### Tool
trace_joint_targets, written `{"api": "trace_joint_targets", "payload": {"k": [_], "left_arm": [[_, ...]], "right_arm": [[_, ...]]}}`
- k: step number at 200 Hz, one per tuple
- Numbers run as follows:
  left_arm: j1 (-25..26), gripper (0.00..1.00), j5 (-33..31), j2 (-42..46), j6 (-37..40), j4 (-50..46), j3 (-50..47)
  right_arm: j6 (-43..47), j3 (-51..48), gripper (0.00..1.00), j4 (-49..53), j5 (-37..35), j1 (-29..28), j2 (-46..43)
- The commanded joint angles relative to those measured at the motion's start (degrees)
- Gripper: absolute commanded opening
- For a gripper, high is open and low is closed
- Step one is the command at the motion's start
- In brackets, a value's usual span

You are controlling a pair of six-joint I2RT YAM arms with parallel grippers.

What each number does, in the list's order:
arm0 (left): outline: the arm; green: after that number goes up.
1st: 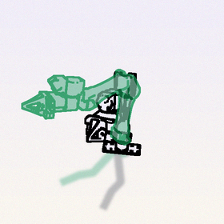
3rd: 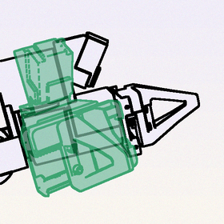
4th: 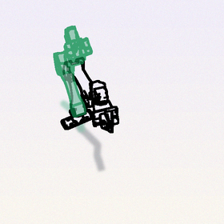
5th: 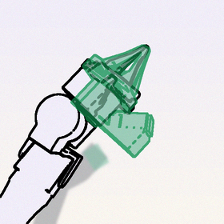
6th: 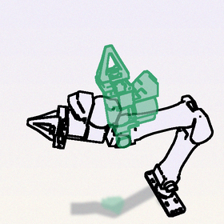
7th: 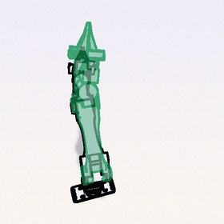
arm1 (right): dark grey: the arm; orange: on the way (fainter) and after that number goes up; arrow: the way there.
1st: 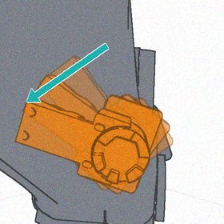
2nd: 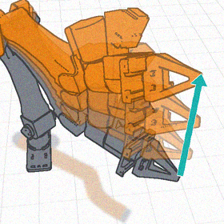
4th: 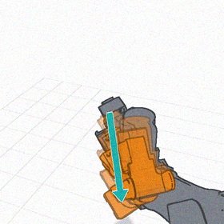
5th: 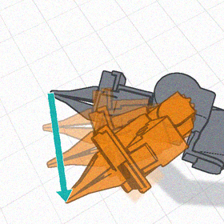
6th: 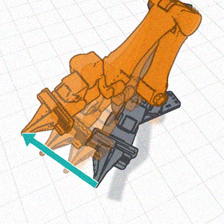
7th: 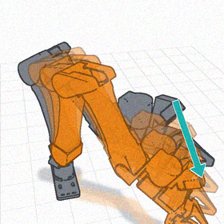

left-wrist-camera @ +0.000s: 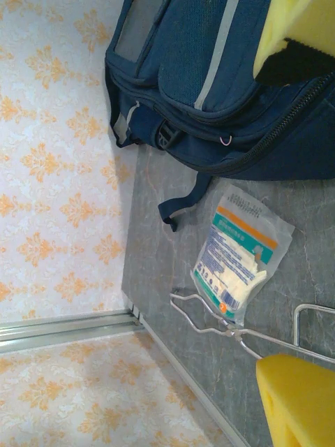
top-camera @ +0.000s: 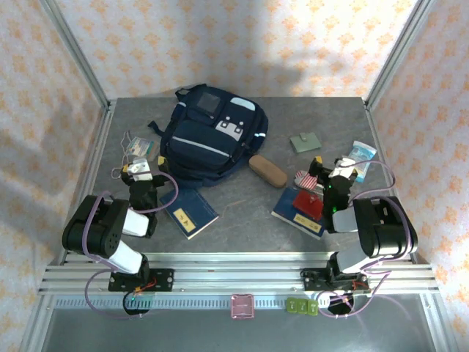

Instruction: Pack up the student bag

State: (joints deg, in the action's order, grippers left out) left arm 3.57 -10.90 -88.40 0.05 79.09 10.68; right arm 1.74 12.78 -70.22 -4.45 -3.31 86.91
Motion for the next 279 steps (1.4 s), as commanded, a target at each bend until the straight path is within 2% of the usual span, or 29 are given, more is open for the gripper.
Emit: {"api": "trace_joint_targets", "payload": {"k": [1, 148, 183, 191, 200, 208, 220, 234, 242, 250, 263, 272, 276, 279], "left_arm": [[-0.77, 1.0, 0.96, 0.18, 0.03, -0.37, 0.31], [-0.85, 1.0, 1.05, 0.18, -0.05, -0.34, 0.31], [-2.28, 1.0, 2.98, 0.36, -1.21, -2.66, 1.39], [-2.36, 1.0, 1.39, 0.46, -1.56, -2.49, 1.45], [-2.26, 1.0, -0.92, 2.69, -2.35, -6.33, 2.43], [-2.26, 0.99, -1.7, 5.84, -2.63, -13.39, 4.78], [-2.17, 1.0, -1.99, 9.63, -2.72, -23.35, 9.14], [-2.16, 1.0, -2.14, 12.39, -4.6, -29.91, 13.05], [-2.21, 1.0, -0.13, 13.48, -6.32, -32.61, 14.76], [-2.38, 1.0, 2.64, 14.27, -11.13, -35.06, 16.3], [-2.56, 1.0, 4.44, 15.0, -25.27, -40.5, 18.72], [-3.01, 1.0, 9.08, 14.71, -31.01, -42.22, 19.98], [-3.19, 0.99, 12.25, 14.32, -32.23, -42.1, 20.42], [-3.22, 0.95, 14.35, 13.88, -32.76, -41.84, 20.63]], "right_arm": [[0.16, 0.41, 1.0, -0.36, 0.58, 0.41, -0.05], [0.16, 0.55, 1.0, -0.21, 0.63, 0.41, 0.06], [0.16, 0.41, 1.0, -0.39, 0.58, 0.41, -0.06], [-0.15, 0.68, 1.0, -0.53, -0.59, 0.34, -0.75], [-0.24, 2.55, 1.0, 6.51, -1.04, 0.26, -4.43], [-0.61, 5.6, 1.0, 15.19, -1.42, 0.33, -8.59], [-3.69, 9.52, 1.0, 23.01, -2.89, 0.32, -13.01], [-5.21, 13.47, 1.0, 28.63, 1.31, 0.32, -16.1], [-7.43, 16.08, 1.0, 31.37, 3.32, 0.35, -17.12], [-13.34, 19.11, 1.0, 35.25, 3.5, 0.32, -17.54], [-29.8, 24.64, 1.0, 45.8, 0.83, 0.32, -16.55], [-33.55, 27.0, 1.0, 46.07, 7.15, 0.96, -14.01], [-32.74, 28.05, 0.93, 44.83, 11.82, 1.02, -12.57], [-32.14, 29.06, 0.83, 44.34, 15.18, 1.03, -11.32]]}}
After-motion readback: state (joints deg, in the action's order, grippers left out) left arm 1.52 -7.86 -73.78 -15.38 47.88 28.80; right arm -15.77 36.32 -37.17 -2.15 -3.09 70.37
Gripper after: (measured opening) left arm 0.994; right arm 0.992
